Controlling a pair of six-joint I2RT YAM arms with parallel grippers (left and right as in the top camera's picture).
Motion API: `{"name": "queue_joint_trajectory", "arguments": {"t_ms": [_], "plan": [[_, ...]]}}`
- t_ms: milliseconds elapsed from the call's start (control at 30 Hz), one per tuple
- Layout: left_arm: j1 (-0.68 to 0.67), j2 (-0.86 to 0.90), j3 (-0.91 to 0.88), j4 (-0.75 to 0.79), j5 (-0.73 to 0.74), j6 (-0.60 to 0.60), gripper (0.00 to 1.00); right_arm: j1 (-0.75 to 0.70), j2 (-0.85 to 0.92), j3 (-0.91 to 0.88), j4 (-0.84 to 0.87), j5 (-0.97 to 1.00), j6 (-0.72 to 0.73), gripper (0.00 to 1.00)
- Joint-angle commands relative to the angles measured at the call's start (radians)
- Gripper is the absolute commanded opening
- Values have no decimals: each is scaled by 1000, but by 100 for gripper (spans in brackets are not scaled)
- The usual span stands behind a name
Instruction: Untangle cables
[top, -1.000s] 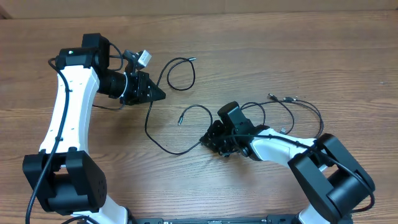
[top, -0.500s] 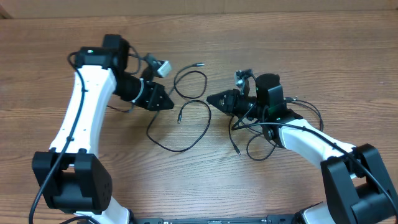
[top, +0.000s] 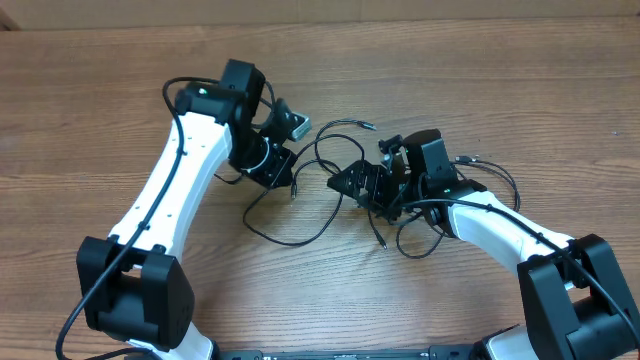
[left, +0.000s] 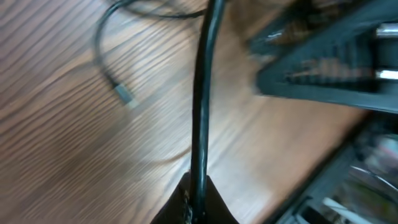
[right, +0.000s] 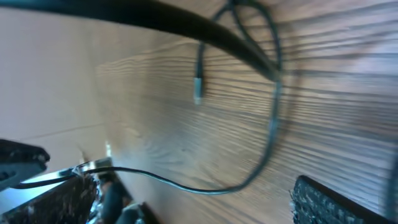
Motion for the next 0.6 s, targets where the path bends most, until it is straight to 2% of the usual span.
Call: {"name": "queue_joint_trajectory", "arguments": {"t_ms": [0, 133, 233, 267, 333, 367, 467, 567], "plan": [[-11, -30, -87, 37, -86, -95, 4, 3, -5, 6, -36, 121, -74, 100], [-19, -30, -237, 111, -2, -96, 4, -15, -5, 6, -84, 193, -86, 100], [-19, -30, -356, 193, 1, -155, 7, -31, -8, 16, -94, 178, -198, 100], [-17, -30, -388, 225, -5, -196, 10, -34, -10, 26, -108, 177, -243, 100], [-8, -30, -446, 296, -40, -329, 19, -33, -11, 55, -143, 180, -343, 100], [-4, -30, -465, 323, -56, -396, 27, -33, -11, 74, -167, 180, -398, 100], [8, -30, -497, 394, -78, -553, 43, -24, -11, 115, -211, 225, -476, 100], [10, -30, -499, 441, -79, -637, 71, -7, -11, 125, -211, 285, -549, 100]]}}
